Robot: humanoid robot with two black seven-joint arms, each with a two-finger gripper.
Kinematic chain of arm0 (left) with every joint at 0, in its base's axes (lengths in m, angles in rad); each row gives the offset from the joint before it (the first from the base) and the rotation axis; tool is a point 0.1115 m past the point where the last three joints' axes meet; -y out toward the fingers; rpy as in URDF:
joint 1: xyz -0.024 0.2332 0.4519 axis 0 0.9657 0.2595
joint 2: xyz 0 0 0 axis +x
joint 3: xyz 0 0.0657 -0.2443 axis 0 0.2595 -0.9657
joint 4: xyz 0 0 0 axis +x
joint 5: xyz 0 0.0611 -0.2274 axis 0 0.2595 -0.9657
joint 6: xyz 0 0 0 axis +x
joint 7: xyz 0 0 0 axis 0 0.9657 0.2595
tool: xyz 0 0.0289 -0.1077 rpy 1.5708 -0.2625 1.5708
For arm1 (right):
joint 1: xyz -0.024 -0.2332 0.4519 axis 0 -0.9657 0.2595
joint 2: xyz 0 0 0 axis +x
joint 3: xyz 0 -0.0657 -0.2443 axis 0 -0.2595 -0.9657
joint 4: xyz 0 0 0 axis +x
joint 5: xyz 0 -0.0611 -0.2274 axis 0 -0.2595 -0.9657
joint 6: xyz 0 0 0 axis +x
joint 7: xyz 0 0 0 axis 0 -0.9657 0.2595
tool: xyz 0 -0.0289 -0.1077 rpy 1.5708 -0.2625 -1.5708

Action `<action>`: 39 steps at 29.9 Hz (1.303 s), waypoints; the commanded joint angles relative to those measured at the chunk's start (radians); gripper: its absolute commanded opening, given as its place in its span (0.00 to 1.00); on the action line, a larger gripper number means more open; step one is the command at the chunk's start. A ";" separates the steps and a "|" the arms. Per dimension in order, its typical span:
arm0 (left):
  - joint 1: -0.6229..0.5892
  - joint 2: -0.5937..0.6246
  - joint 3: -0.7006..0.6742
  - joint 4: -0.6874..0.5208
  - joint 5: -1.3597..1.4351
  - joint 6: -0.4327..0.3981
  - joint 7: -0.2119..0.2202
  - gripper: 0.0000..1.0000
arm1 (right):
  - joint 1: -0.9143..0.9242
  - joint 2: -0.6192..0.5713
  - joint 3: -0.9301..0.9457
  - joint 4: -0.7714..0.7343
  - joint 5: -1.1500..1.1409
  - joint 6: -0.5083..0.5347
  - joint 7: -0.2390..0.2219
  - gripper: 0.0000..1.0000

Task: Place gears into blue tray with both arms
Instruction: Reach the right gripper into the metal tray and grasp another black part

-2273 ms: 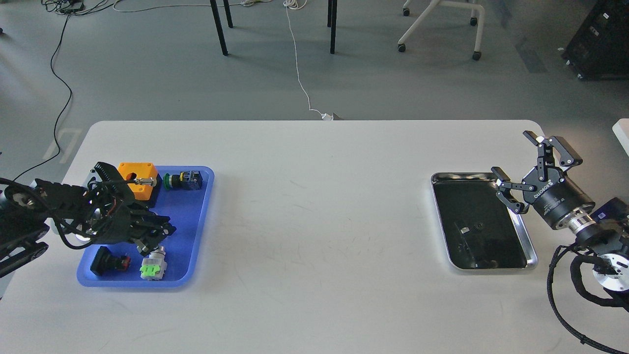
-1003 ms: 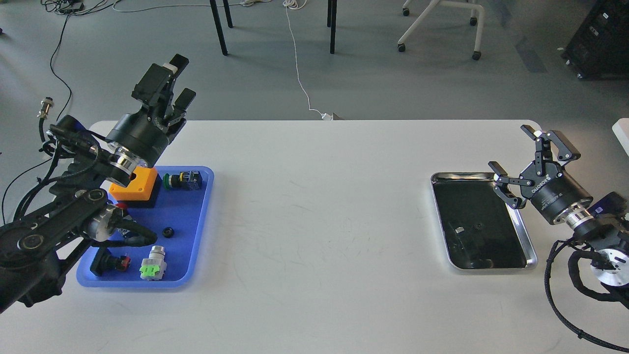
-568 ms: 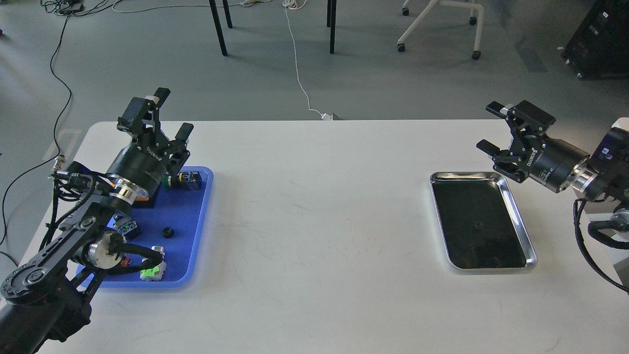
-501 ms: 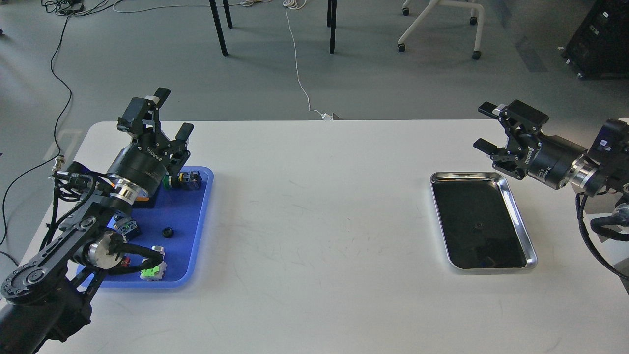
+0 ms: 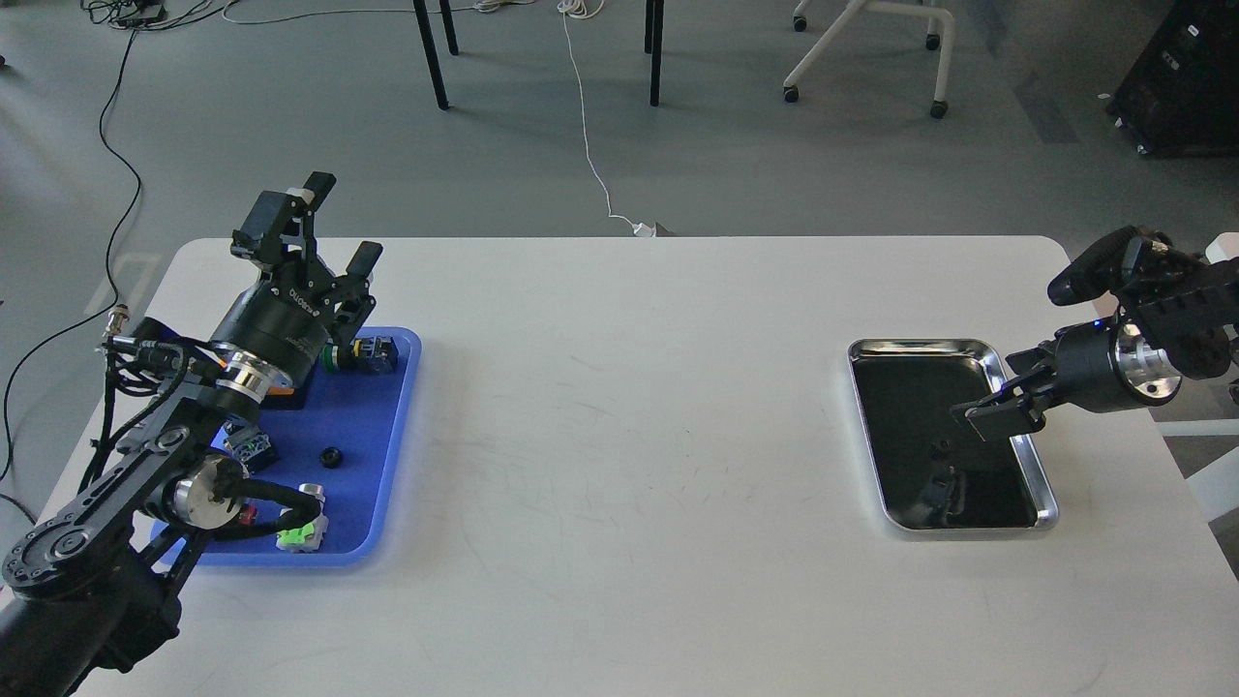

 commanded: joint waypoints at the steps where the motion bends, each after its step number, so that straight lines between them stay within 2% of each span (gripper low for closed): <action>1: -0.001 -0.010 0.000 -0.001 0.000 0.000 0.000 0.98 | -0.007 0.045 -0.031 -0.007 -0.055 0.000 0.000 0.98; 5: -0.001 -0.010 0.000 -0.003 0.001 0.000 0.000 0.98 | -0.009 0.112 -0.045 -0.062 -0.055 0.000 0.000 0.96; 14: -0.001 -0.008 0.002 -0.003 0.000 0.000 0.000 0.98 | -0.033 0.155 -0.048 -0.120 -0.051 0.000 0.000 0.84; 19: -0.001 -0.008 0.002 -0.003 0.000 0.000 0.000 0.98 | -0.045 0.173 -0.048 -0.157 -0.051 0.000 0.000 0.70; 24: -0.001 -0.005 0.003 -0.003 0.000 0.000 0.000 0.98 | -0.056 0.193 -0.047 -0.180 -0.049 0.000 0.000 0.66; 32: -0.002 -0.008 0.003 -0.004 0.001 0.000 0.000 0.98 | -0.067 0.204 -0.043 -0.192 -0.043 0.000 0.000 0.65; 39: -0.002 -0.008 0.003 -0.004 0.001 0.000 0.000 0.98 | -0.067 0.230 -0.043 -0.211 -0.040 0.000 0.000 0.59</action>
